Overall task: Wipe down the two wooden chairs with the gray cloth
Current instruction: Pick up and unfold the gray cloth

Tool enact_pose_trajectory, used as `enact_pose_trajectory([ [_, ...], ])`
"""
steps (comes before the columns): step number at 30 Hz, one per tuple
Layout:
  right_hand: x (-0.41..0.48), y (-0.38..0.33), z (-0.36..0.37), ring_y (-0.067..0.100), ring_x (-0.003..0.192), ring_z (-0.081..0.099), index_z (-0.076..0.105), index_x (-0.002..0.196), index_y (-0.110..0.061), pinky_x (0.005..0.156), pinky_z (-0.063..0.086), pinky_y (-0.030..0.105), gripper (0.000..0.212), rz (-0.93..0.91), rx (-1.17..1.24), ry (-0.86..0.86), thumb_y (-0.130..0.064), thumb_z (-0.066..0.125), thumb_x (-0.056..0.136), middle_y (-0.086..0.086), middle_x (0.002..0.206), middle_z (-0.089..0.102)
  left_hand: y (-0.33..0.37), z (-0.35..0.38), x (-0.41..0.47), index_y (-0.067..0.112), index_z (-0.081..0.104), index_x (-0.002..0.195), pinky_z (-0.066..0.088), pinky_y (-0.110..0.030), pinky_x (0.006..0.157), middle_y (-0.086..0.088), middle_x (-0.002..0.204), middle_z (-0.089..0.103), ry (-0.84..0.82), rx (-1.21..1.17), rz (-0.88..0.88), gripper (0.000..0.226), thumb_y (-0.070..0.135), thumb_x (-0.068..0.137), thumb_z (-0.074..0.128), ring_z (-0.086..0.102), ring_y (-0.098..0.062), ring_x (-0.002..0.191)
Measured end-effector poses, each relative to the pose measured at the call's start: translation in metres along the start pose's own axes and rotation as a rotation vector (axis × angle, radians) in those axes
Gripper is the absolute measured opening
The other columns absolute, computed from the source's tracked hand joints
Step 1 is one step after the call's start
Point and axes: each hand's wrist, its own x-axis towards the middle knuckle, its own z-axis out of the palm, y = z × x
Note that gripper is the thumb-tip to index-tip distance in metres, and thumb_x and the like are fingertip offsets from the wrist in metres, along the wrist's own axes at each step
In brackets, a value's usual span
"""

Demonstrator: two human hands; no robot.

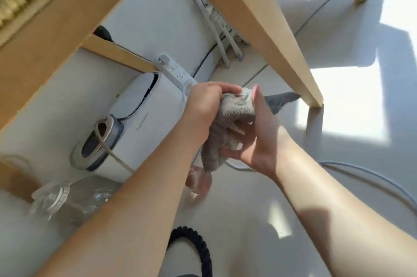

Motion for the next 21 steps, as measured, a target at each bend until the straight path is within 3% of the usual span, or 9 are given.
enact_pose_trajectory([
  [4, -0.024, -0.030, 0.010, 0.025, 0.102, 0.066, 0.058, 0.124, -0.018, 0.089, 0.053, 0.048, 0.060, -0.147, -0.372, 0.230, -0.064, 0.050, 0.087, 0.004, 0.117, 0.068, 0.012, 0.003, -0.013, 0.010, 0.073, 0.072, 0.050, -0.037, 0.073, -0.012, 0.075, 0.067, -0.028, -0.256, -0.144, 0.014, 0.009, 0.081, 0.064, 0.063, -0.028, 0.073],
  [6, -0.049, -0.036, 0.011, 0.026, 0.107, 0.063, 0.056, 0.129, -0.017, 0.094, 0.050, 0.046, 0.070, -0.155, -0.490, 0.300, -0.067, 0.050, 0.082, 0.004, 0.121, 0.065, 0.017, 0.010, -0.028, 0.011, 0.072, 0.087, 0.053, -0.031, 0.070, -0.009, 0.081, 0.070, -0.008, -0.253, -0.121, 0.008, 0.008, 0.081, 0.070, 0.066, -0.024, 0.074],
  [7, -0.066, -0.040, 0.010, 0.025, 0.107, 0.063, 0.056, 0.129, -0.017, 0.095, 0.050, 0.045, 0.073, -0.166, -0.563, 0.342, -0.068, 0.050, 0.076, 0.003, 0.121, 0.065, 0.020, 0.016, -0.038, 0.013, 0.071, 0.098, 0.055, -0.029, 0.069, -0.009, 0.088, 0.071, -0.011, -0.244, -0.150, 0.019, 0.007, 0.080, 0.072, 0.069, -0.023, 0.076],
  [9, -0.103, -0.047, 0.005, 0.026, 0.104, 0.064, 0.062, 0.118, -0.019, 0.094, 0.051, 0.044, 0.072, -0.230, -0.712, 0.427, -0.067, 0.050, 0.067, 0.004, 0.115, 0.067, 0.027, 0.028, -0.064, 0.014, 0.070, 0.108, 0.057, -0.030, 0.073, -0.009, 0.097, 0.073, 0.001, -0.239, -0.243, 0.033, 0.004, 0.077, 0.073, 0.071, -0.023, 0.083],
  [12, -0.158, -0.064, 0.008, 0.024, 0.095, 0.066, 0.070, 0.097, -0.016, 0.087, 0.055, 0.035, 0.057, -0.266, -0.918, 0.552, -0.059, 0.056, 0.062, 0.007, 0.099, 0.070, 0.047, 0.037, -0.110, 0.016, 0.072, 0.105, 0.055, -0.030, 0.081, -0.006, 0.098, 0.074, -0.056, -0.211, -0.285, 0.024, 0.007, 0.083, 0.066, 0.070, -0.019, 0.089],
  [14, -0.196, -0.077, 0.017, 0.012, 0.068, 0.062, 0.067, 0.084, -0.007, 0.064, 0.051, 0.012, 0.028, -0.280, -0.947, 0.548, -0.035, 0.065, 0.078, 0.004, 0.079, 0.068, 0.068, 0.035, -0.139, 0.020, 0.072, 0.093, 0.054, -0.027, 0.078, -0.003, 0.093, 0.073, -0.091, -0.229, -0.267, 0.017, 0.007, 0.088, 0.062, 0.068, -0.015, 0.085],
  [16, -0.231, -0.089, 0.040, 0.009, 0.061, 0.060, 0.067, 0.085, -0.003, 0.054, 0.046, 0.013, 0.016, -0.266, -0.942, 0.505, -0.019, 0.065, 0.086, 0.007, 0.074, 0.069, 0.093, 0.021, -0.167, 0.026, 0.069, 0.082, 0.054, -0.021, 0.073, 0.003, 0.087, 0.071, -0.095, -0.259, -0.232, 0.024, 0.005, 0.090, 0.060, 0.066, -0.011, 0.080],
  [19, -0.270, -0.104, 0.089, 0.009, 0.078, 0.071, 0.070, 0.093, -0.014, 0.070, 0.056, 0.020, 0.012, -0.219, -0.938, 0.394, -0.024, 0.066, 0.088, 0.001, 0.087, 0.075, 0.132, -0.014, -0.198, 0.030, 0.067, 0.092, 0.052, -0.019, 0.064, 0.002, 0.086, 0.072, -0.123, -0.248, -0.153, 0.030, 0.003, 0.094, 0.054, 0.068, -0.008, 0.078],
  [21, -0.291, -0.115, 0.130, 0.006, 0.083, 0.071, 0.070, 0.099, -0.020, 0.077, 0.058, 0.023, 0.018, -0.153, -0.996, 0.262, -0.034, 0.066, 0.088, -0.006, 0.091, 0.075, 0.163, -0.042, -0.215, 0.035, 0.064, 0.103, 0.052, -0.023, 0.070, 0.004, 0.094, 0.070, -0.107, -0.173, -0.047, 0.036, 0.004, 0.096, 0.047, 0.068, -0.008, 0.087],
])
